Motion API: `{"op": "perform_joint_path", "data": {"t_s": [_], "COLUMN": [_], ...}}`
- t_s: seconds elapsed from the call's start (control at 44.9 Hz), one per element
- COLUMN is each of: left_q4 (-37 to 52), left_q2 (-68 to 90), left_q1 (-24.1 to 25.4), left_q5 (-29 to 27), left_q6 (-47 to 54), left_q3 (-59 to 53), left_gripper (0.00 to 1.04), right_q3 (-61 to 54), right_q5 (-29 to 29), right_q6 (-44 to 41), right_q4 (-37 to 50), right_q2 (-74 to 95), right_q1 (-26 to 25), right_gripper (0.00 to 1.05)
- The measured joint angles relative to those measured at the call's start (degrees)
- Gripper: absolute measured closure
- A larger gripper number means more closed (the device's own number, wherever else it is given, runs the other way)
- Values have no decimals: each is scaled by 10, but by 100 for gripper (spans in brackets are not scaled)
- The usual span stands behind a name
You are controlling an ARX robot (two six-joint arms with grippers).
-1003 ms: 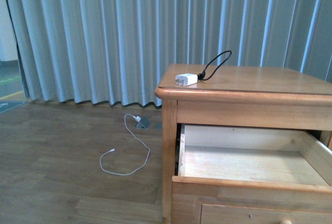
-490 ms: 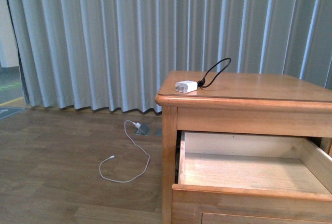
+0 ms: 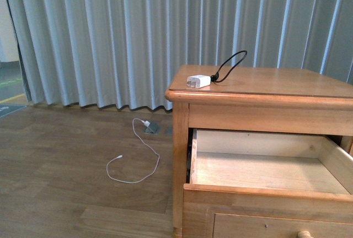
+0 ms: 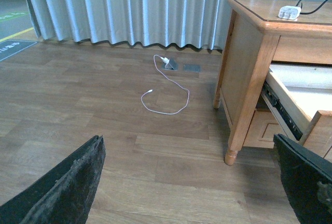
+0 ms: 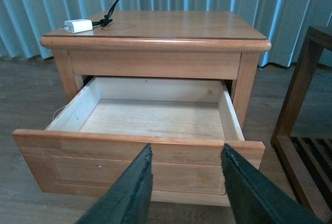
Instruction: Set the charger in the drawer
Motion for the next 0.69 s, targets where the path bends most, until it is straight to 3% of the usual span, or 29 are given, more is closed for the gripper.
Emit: {"op": "perform_joint_path", "data": {"t_s": [0.022,0.134,0.201,0.312,0.468,0.691], "left_q4": [1,65,126,234,295,235], "left_q2": [2,98,204,395,656,901], "left_q1": [-3,-84,-92,-84,-118,-163], "left_q5": [-6,-269,-355,-302,-209,-142], "left_q6": [-2,-82,-112,-116,-43,26], "left_q3": [0,12,32,107,286,566], "left_gripper": [6,6,6,6,6,6], "right_q3": [0,0,0,-1,-1,-1], "right_q5": [0,1,0,1,1,1], "right_q6": [0,0,0,1,0,0], "right_q4": [0,0,0,0,0,0], "right_q2": [0,0,0,0,0,0], "right_q1": [0,0,0,0,0,0], "right_gripper": [60,43,29,6,8,8]}}
